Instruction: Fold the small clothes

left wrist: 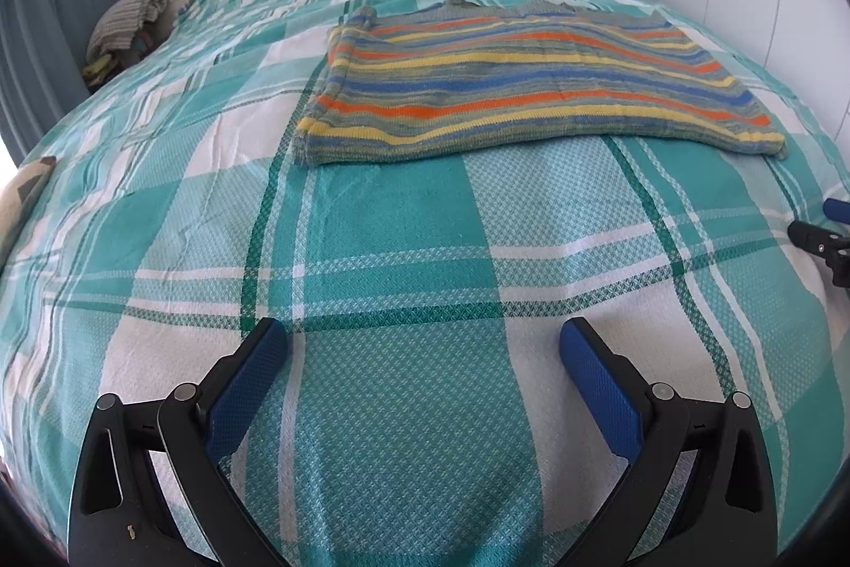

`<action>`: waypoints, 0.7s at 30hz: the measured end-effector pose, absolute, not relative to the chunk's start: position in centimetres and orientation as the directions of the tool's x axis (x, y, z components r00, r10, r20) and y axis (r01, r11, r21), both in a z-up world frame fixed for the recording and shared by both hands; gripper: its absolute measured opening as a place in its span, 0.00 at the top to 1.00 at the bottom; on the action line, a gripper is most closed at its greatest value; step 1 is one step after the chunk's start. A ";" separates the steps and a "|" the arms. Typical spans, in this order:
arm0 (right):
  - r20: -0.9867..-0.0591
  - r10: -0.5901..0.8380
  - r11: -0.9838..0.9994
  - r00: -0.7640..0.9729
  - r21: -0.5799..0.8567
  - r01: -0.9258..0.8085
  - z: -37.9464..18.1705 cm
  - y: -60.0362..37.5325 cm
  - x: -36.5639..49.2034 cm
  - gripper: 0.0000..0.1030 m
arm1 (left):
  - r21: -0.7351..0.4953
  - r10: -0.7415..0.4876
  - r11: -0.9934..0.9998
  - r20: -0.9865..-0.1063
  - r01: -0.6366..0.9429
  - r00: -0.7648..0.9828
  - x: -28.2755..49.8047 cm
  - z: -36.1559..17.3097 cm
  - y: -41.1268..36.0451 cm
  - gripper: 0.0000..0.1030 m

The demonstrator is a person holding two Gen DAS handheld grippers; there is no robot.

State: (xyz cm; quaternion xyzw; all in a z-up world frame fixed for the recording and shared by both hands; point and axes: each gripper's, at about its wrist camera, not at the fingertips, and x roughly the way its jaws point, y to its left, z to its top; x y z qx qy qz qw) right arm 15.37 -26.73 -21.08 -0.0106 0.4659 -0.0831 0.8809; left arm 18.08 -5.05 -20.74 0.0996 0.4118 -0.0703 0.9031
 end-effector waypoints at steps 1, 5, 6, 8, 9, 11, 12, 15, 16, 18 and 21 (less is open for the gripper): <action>-0.823 -0.144 0.987 0.550 -0.082 0.135 -20.9 -26.9 15.3 0.00 | 0.150 -0.024 0.965 -0.762 0.214 0.647 17.8 -20.2 -5.7 0.02; -0.844 0.046 0.991 0.535 0.105 0.081 -18.6 -29.7 15.1 0.05 | 0.135 -0.178 0.911 -0.724 0.389 0.667 16.5 -16.4 -10.2 0.03; -0.826 0.093 0.983 0.556 0.166 0.082 -17.7 -31.0 15.2 0.07 | 0.134 -0.226 0.889 -0.703 0.437 0.674 16.6 -15.6 -12.0 0.03; -0.796 0.146 0.967 0.587 0.241 0.085 -16.1 -33.9 16.7 0.07 | 0.115 -0.312 0.845 -0.688 0.522 0.655 18.0 -14.5 -15.9 0.03; -0.788 0.186 0.956 0.587 0.283 0.077 -15.5 -35.2 18.0 0.12 | 0.097 -0.345 0.829 -0.686 0.551 0.640 19.0 -14.4 -17.8 0.03; -0.753 0.303 0.910 0.584 0.410 0.057 -14.7 -38.0 21.5 0.22 | 0.050 -0.410 0.790 -0.698 0.611 0.587 21.2 -14.7 -22.1 0.15; -0.732 0.358 0.880 0.579 0.472 0.053 -14.6 -39.2 23.5 0.25 | 0.025 -0.434 0.767 -0.715 0.642 0.547 22.1 -15.3 -24.1 0.19; -0.711 0.426 0.827 0.559 0.557 0.080 -15.3 -42.0 29.4 0.32 | 0.064 -0.425 0.723 -0.744 0.688 0.515 23.7 -17.0 -29.5 0.22; -0.717 0.426 0.823 0.552 0.561 0.094 -15.7 -42.4 31.2 0.33 | 0.101 -0.393 0.727 -0.750 0.680 0.532 24.1 -17.6 -30.8 0.21; -0.718 0.461 0.797 0.521 0.593 0.112 -16.9 -42.8 34.6 0.36 | 0.129 -0.355 0.734 -0.764 0.667 0.539 25.0 -18.6 -32.3 0.21; -0.716 0.487 0.767 0.499 0.625 0.148 -18.7 -42.3 38.4 0.45 | 0.071 -0.398 0.741 -0.754 0.667 0.523 25.3 -18.5 -32.3 0.67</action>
